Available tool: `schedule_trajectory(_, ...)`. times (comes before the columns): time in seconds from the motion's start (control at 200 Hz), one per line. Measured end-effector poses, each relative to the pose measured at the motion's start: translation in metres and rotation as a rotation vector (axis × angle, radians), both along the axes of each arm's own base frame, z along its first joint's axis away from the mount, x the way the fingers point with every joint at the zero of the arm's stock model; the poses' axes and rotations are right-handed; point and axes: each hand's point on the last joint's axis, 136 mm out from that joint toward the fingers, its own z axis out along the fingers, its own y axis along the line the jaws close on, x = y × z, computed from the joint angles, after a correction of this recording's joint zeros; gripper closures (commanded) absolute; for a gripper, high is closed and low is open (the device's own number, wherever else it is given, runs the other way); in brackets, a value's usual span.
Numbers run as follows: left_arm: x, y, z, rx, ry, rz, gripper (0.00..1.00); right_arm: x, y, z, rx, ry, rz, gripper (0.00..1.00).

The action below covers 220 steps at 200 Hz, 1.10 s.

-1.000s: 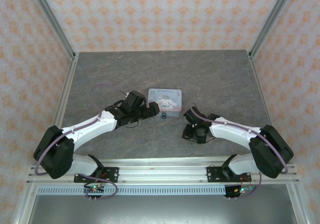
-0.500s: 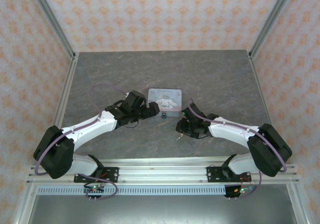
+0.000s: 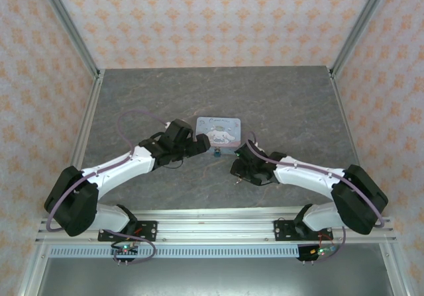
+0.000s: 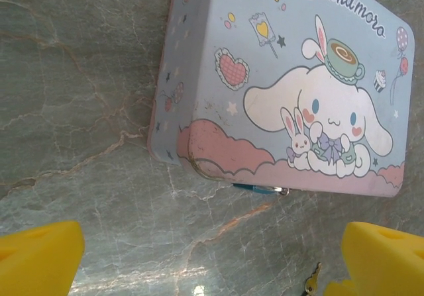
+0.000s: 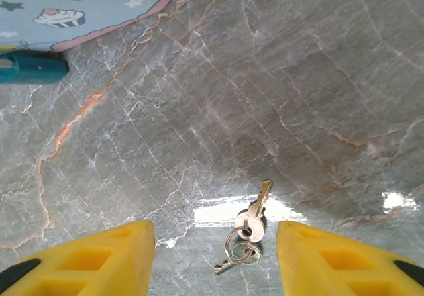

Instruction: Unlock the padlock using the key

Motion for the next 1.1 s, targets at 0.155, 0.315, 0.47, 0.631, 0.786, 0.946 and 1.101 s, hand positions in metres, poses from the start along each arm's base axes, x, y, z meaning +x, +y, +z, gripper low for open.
schedule_trajectory(0.155,0.005,0.006,0.0,-0.007,0.001,0.02,0.0,0.0,-0.007,-0.006,-0.031,0.019,-0.075,0.49)
schedule_trajectory(0.315,0.011,0.007,0.0,-0.029,-0.002,0.027,0.0,0.004,-0.006,-0.007,-0.048,0.031,-0.116,0.51)
schedule_trajectory(0.47,0.015,0.008,0.001,-0.05,0.001,0.031,0.0,0.008,0.009,-0.004,-0.058,0.031,-0.108,0.52)
schedule_trajectory(0.631,0.018,0.007,0.003,-0.072,-0.003,0.027,0.0,0.003,0.018,-0.007,-0.077,0.038,-0.1,0.52)
schedule_trajectory(0.786,0.018,0.007,0.004,-0.084,0.002,0.024,0.0,0.0,0.013,-0.009,-0.098,0.047,-0.123,0.52)
schedule_trajectory(0.946,0.018,0.006,0.003,-0.094,0.011,0.017,0.0,-0.002,0.005,-0.008,-0.111,0.045,-0.148,0.52)
schedule_trajectory(1.101,0.018,0.005,-0.002,-0.096,0.023,0.013,0.0,-0.004,0.003,-0.009,-0.116,0.048,-0.152,0.52)
